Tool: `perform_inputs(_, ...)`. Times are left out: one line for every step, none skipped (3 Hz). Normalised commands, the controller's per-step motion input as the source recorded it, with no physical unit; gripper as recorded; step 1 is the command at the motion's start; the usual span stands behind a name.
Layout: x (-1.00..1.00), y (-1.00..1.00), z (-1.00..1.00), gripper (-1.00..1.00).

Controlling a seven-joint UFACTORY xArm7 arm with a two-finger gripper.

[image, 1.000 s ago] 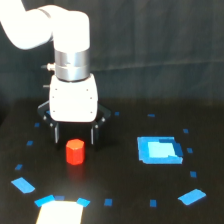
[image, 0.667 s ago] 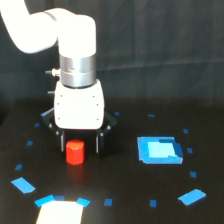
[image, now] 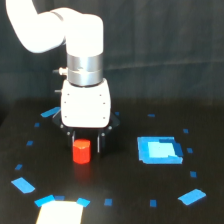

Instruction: Pick up the red object from the table

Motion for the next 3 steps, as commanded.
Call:
perform_inputs(0.41, 0.22, -0.41, -1.0)
perform_inputs(0.24, -0.46, 0.88, -1.0)
perform_inputs(-0.18, -0.18, -0.13, 0.87)
